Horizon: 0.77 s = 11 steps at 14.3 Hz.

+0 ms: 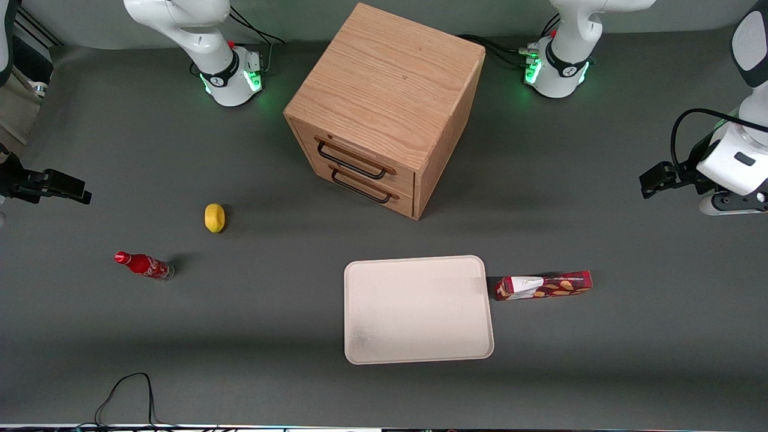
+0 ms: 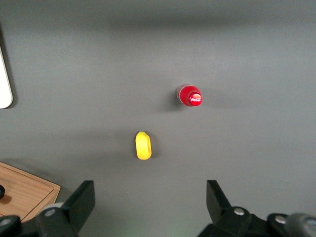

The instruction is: Place red cookie box on tray

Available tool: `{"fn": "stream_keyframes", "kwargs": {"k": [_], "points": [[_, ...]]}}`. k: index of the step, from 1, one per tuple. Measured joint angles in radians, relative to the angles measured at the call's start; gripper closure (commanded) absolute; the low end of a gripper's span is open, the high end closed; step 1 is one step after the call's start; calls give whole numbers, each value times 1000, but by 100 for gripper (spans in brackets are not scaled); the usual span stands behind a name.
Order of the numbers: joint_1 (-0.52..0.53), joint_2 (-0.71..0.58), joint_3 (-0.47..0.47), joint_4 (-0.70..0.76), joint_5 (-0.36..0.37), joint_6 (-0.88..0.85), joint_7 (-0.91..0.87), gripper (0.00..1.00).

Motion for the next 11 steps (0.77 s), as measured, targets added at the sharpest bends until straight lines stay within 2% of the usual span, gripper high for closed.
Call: {"fn": "stream_keyframes", "kwargs": {"k": [3, 11], "points": [[0, 4, 3, 42, -3, -57, 0, 0], [7, 23, 20, 65, -8, -70, 0, 0]]}}
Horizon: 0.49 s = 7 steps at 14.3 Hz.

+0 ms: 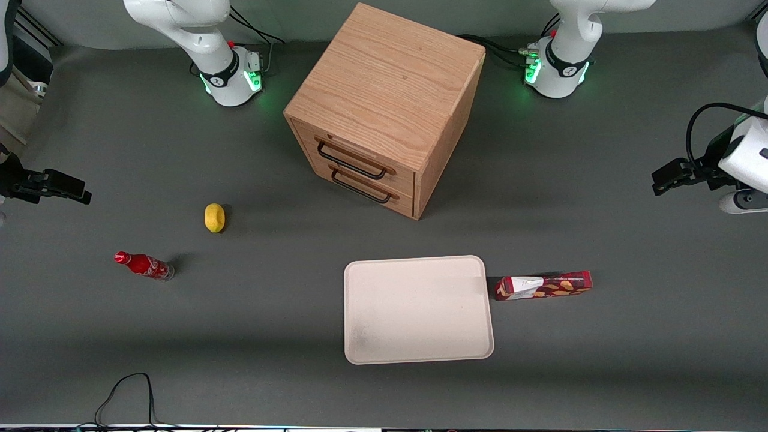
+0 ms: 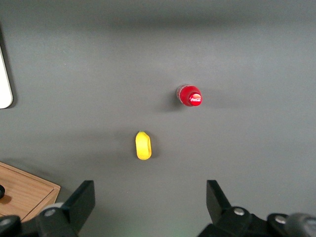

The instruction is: Place red cookie box on tray

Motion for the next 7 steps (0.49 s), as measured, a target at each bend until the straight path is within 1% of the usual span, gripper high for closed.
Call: {"fn": "stream_keyframes", "kwargs": {"k": [7], "points": [[-6, 24, -8, 36, 3, -23, 0, 0]]}}
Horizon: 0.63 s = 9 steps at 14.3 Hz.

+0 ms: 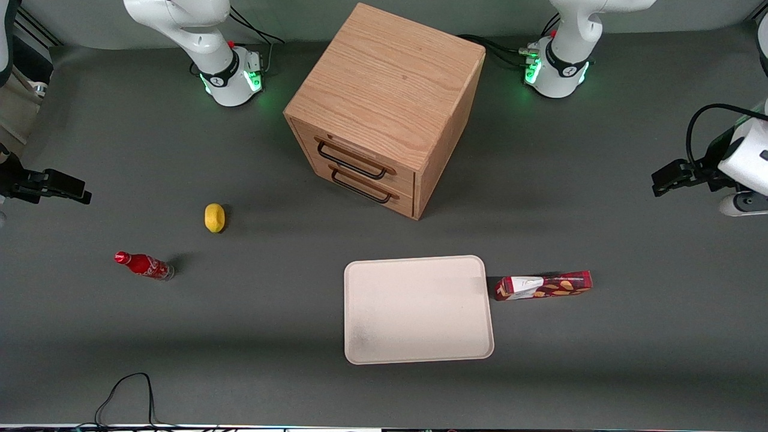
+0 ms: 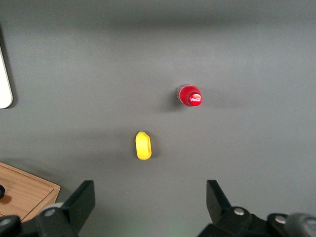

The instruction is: Place red cookie box on tray

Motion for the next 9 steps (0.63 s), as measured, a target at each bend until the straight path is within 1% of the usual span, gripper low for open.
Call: {"fn": "stream_keyframes", "kwargs": {"k": [9], "points": [[-3, 12, -4, 7, 0, -24, 0, 0]]}}
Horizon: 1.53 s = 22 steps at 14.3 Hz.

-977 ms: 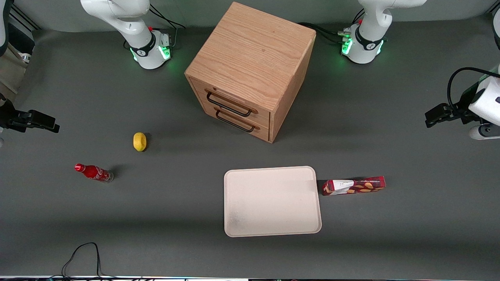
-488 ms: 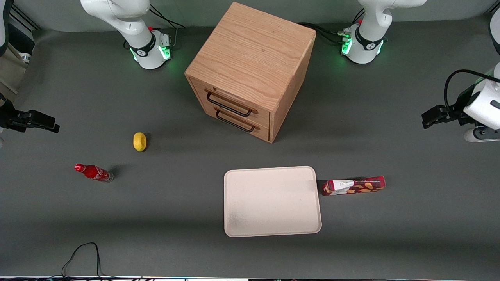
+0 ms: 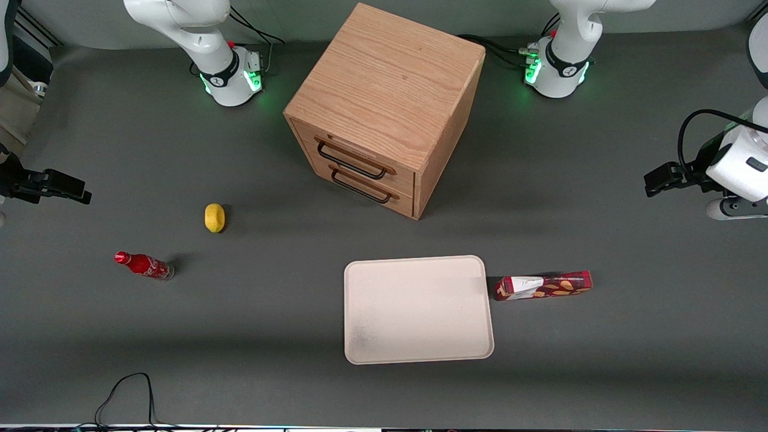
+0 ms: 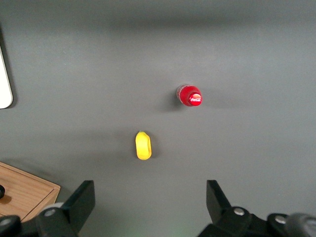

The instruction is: Place red cookie box on tray

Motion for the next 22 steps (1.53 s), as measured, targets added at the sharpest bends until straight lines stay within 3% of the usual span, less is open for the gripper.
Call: {"fn": "stream_keyframes", "kwargs": {"k": [5, 10, 13, 17, 22], "points": [[-11, 0, -23, 8, -1, -2, 91, 0], [-24, 70, -75, 155, 0, -72, 668, 0], [-25, 138, -104, 245, 0, -98, 880, 0], [-32, 168, -167, 262, 0, -99, 957, 0], [-33, 240, -172, 263, 0, -97, 973, 0]]}}
